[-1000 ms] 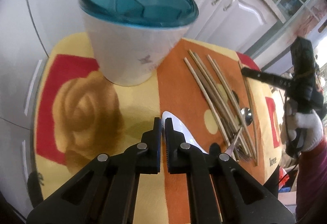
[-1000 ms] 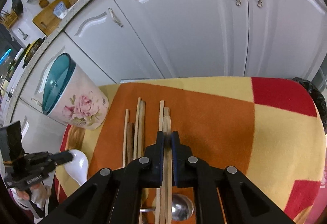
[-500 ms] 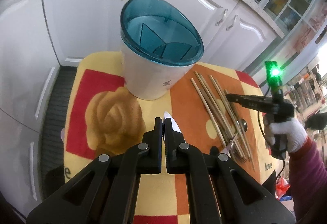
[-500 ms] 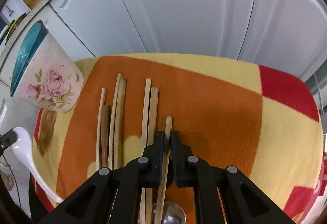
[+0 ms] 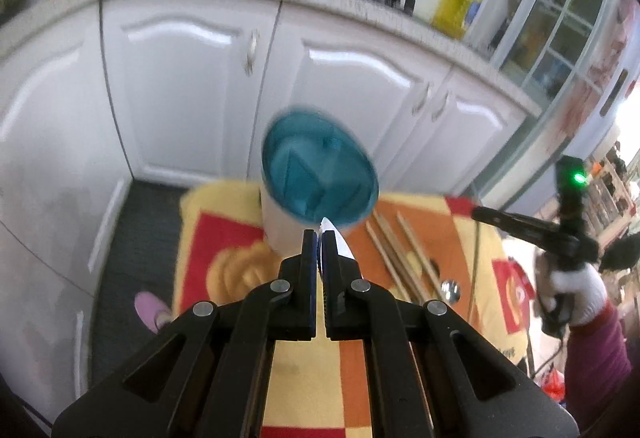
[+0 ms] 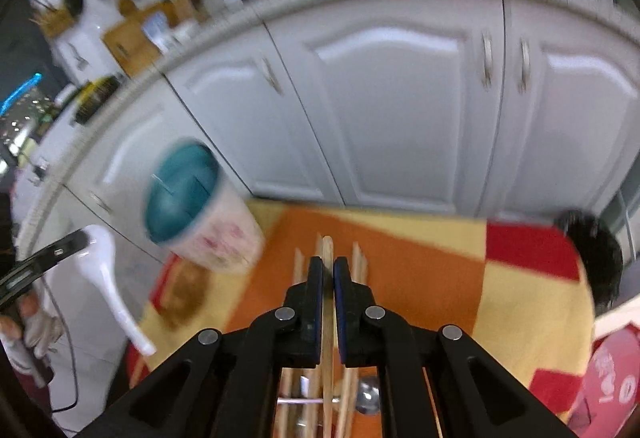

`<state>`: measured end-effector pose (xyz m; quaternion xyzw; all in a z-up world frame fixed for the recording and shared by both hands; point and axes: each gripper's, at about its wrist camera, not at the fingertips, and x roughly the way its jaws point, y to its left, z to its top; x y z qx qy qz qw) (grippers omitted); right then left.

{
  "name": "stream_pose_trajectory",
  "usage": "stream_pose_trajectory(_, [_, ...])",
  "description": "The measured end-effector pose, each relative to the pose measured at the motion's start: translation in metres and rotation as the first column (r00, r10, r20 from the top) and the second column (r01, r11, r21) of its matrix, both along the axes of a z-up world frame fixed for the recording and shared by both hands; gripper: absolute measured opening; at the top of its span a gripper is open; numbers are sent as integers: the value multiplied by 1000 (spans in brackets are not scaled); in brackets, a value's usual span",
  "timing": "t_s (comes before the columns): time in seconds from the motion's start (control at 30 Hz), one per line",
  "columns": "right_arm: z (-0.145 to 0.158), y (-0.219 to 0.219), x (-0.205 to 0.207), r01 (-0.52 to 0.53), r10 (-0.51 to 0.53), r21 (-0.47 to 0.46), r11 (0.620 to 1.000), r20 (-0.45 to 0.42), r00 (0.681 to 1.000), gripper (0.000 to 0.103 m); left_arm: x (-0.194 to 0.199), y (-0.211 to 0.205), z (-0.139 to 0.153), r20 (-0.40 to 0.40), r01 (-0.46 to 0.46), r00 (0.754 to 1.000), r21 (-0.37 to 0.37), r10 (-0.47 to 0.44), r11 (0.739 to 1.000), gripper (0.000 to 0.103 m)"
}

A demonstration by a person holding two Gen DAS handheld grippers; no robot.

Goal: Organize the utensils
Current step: 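Lift the spoon and chopstick with both tools over the teal-lidded cup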

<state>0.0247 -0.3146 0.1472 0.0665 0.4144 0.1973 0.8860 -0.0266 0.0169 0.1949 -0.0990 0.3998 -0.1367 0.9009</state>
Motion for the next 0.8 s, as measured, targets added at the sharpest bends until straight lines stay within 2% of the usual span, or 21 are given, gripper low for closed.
stream_pose_trajectory(0.17, [63,15,-6,-44,32,88,995,131,991,5,11,8,35,92,-43,995,41,39,998,1])
stream_pose_trajectory(0.3, [109,35,0,-86,60,104,991,227,972,5,25,5,54,173,-84,983,120,62,989,1])
stream_pose_trajectory(0.37, [128,49,7,-98,67,107,989,268,961,5,34,-1,61,225,-113,972,189,69,975,1])
stream_pose_trajectory(0.47, [148,71,19,-116,76,112,987,311,948,5,48,-7,60,264,-139,962,250,70,958,1])
stream_pose_trajectory(0.63, [160,104,46,-141,108,74,987,335,936,5,68,-22,46,324,-171,945,351,52,920,1])
stream_pose_trajectory(0.8, [148,126,69,-135,118,27,991,339,933,5,85,-28,27,320,-177,946,384,49,906,1])
